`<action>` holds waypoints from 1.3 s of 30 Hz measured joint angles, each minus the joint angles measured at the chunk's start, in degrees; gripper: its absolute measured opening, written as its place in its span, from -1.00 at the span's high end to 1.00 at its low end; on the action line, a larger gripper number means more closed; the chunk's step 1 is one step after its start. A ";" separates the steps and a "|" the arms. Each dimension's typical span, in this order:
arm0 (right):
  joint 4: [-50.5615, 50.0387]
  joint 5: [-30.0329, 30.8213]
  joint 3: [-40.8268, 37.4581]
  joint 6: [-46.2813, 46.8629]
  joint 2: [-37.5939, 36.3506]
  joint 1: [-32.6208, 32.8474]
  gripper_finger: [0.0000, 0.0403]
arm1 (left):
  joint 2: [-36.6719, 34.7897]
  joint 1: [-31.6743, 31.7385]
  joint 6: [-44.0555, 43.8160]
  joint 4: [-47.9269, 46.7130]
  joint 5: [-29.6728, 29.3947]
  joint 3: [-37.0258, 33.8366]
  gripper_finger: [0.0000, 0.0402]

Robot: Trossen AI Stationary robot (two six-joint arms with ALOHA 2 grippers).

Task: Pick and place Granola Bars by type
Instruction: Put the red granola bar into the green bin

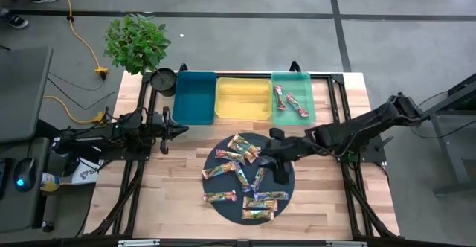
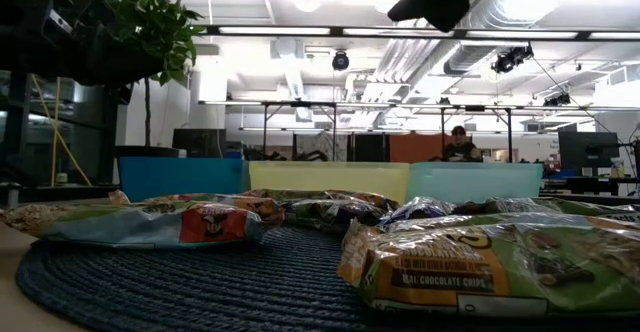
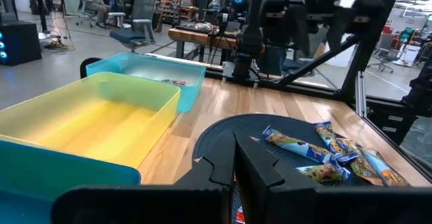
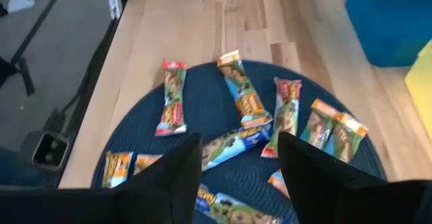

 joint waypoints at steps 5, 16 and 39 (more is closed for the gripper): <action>0.34 1.82 0.00 1.20 0.54 1.70 0.11 | 0.00 0.00 -0.01 0.00 0.02 0.00 0.96; 0.20 2.31 0.00 1.31 0.64 1.65 0.11 | 0.01 0.00 0.00 0.01 0.02 0.00 0.96; 9.61 12.41 -21.72 21.84 -22.44 4.19 0.41 | 0.02 0.00 2.79 0.02 -0.49 0.00 0.96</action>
